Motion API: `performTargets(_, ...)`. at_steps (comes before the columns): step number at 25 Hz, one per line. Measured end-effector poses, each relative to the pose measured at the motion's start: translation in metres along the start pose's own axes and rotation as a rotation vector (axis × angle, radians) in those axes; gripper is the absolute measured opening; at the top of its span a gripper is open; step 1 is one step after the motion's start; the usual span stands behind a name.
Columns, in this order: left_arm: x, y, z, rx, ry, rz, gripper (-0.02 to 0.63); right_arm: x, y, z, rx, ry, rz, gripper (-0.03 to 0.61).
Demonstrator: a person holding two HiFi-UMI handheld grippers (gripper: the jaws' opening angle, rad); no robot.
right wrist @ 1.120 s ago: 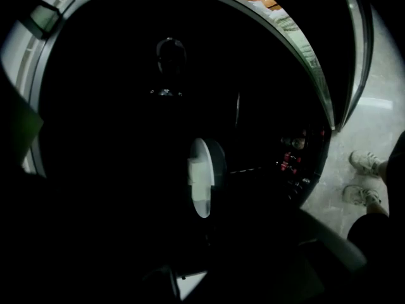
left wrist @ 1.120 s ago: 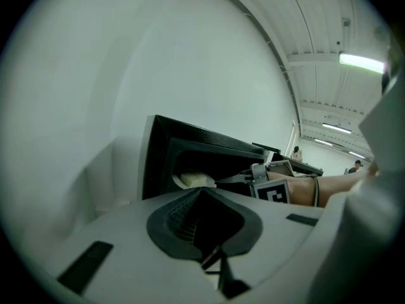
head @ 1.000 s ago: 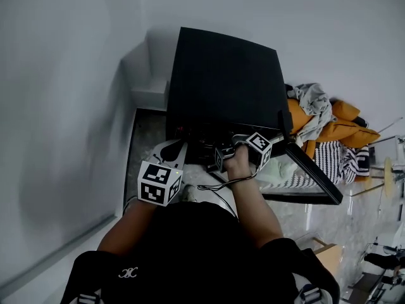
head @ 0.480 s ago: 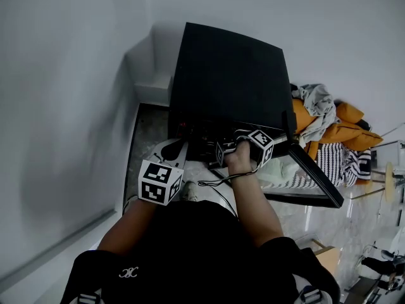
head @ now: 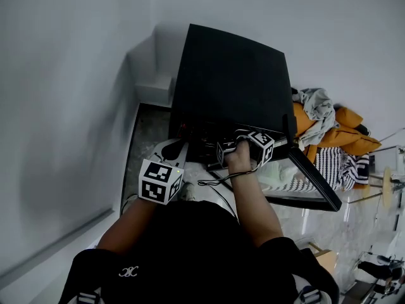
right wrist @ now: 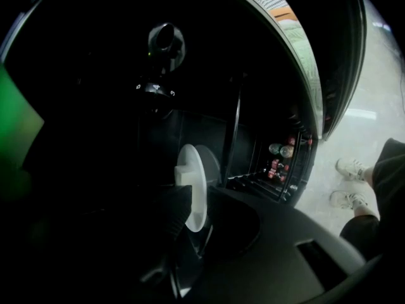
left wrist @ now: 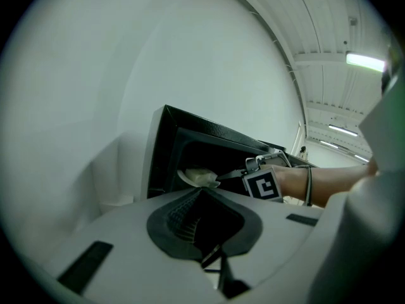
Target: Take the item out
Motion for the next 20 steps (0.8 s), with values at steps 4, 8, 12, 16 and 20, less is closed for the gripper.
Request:
performTargets(4,-0.002,-0.002,0.002,0.003,-0.013,0.004,0.0,0.001,0.0,-0.003,-0.031,-0.03,-0.009,0.029)
performTargets(8,-0.002,-0.001,0.002,-0.001,-0.01,0.006,0.0,0.001,0.0,-0.004,-0.037,-0.025,-0.005,0.028)
performTargets(12,-0.002,-0.002,0.0,-0.008,-0.003,0.008,0.0,0.001,-0.004,-0.006,-0.034,-0.041,-0.005,0.026)
performTargets(16,-0.002,-0.001,0.0,-0.012,0.001,0.011,0.0,-0.001,-0.009,-0.007,-0.02,-0.068,0.002,0.026)
performTargets(20,0.0,0.0,-0.001,-0.022,0.005,0.009,0.0,-0.003,-0.017,-0.012,-0.018,-0.067,0.003,0.026)
Point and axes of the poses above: the fingertips, and each gripper's own axes: y forward along the fingers, z to its left, x out of its top, the point moved 7 cm from there along -y, backward along the fingers, and after that the axes turned 7 degrees about y, right-handed, at the moved point
